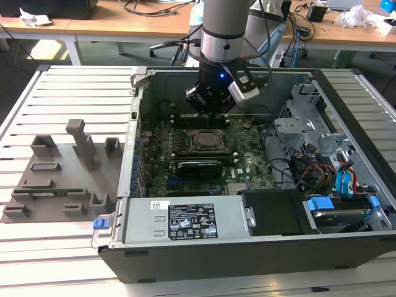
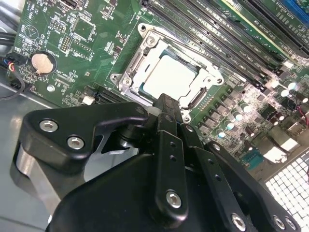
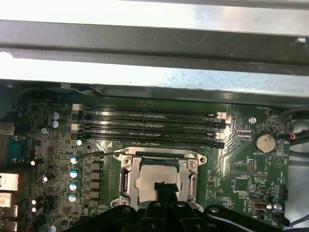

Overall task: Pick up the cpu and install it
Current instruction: 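Install the first cpu locking lever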

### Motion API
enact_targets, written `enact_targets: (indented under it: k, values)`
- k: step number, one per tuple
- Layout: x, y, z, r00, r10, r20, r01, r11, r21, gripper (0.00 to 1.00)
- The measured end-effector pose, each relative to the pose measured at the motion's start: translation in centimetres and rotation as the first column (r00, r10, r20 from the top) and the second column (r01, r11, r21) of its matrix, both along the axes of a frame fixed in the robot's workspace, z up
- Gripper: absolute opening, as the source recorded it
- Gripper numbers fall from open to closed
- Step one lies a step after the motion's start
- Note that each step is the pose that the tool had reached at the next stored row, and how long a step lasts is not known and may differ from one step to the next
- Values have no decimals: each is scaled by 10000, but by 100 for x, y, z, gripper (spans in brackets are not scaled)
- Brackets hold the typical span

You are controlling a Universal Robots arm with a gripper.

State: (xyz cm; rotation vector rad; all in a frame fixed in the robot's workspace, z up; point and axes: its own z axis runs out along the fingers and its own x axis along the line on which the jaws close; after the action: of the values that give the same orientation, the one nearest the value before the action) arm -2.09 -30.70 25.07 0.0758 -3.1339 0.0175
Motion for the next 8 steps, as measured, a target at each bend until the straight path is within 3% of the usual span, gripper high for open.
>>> enact_targets:
  k: [8]
  values:
    - [0, 0, 107, 10000, 0, 0, 0, 10000, -45, 11]
